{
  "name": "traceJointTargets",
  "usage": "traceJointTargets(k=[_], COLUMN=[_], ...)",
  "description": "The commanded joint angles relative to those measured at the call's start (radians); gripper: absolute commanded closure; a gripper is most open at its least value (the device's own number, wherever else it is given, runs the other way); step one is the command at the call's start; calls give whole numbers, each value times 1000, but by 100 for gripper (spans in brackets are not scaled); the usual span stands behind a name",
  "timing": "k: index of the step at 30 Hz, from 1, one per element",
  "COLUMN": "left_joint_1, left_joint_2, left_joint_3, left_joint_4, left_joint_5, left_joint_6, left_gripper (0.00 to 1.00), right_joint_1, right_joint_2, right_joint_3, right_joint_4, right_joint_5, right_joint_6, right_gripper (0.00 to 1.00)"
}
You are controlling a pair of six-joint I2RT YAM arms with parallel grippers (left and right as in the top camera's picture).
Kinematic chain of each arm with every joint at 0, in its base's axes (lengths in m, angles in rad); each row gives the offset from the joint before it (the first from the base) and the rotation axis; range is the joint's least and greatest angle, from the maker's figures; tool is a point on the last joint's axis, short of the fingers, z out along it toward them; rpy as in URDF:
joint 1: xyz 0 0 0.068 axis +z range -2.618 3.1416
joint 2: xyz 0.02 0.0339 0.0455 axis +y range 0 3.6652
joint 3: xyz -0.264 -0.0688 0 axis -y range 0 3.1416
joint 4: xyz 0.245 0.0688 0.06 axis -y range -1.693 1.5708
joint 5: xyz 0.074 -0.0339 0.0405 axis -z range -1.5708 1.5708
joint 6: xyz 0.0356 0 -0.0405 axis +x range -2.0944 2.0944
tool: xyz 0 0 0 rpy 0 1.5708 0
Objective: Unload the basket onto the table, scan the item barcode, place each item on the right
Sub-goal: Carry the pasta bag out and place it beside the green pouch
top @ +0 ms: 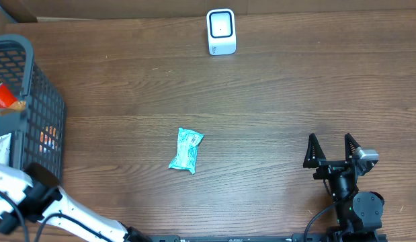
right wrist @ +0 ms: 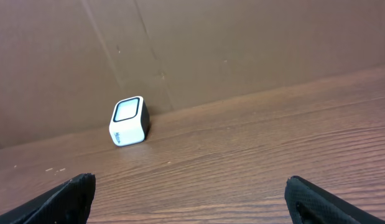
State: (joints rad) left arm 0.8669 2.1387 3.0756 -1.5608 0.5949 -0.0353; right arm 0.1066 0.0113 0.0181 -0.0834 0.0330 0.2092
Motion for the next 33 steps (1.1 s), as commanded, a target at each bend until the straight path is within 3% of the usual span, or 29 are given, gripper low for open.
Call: traceJointTargets(k=[1, 7, 13, 19, 22, 33], left_joint_1=[-49, -248, -480, -721, -782, -860], left_joint_2=[-153, -216, -217, -233, -261, -289], left_joint_3=[67, 66, -16, -204, -311, -699], left_joint_4=[-9, -129, -129, -129, -129, -113], left_joint_5=[105, 0, -58, -291, -369, -405], left_joint_6=[-40, -40, -32, -32, -32, -40], left_gripper=[96, 96, 96, 96, 96, 95], right_joint_1=[5, 5, 5, 5, 5, 5], right_joint_2=[-8, -8, -8, -8, -8, -8], right_joint_3=[-10, -10, -10, -10, -10, -10], right_joint_4=[3, 3, 3, 3, 3, 3], right_joint_5=[7, 7, 7, 7, 7, 7], right_joint_6=[-1, -1, -1, -1, -1, -1], right_gripper=[0, 0, 0, 0, 0, 0])
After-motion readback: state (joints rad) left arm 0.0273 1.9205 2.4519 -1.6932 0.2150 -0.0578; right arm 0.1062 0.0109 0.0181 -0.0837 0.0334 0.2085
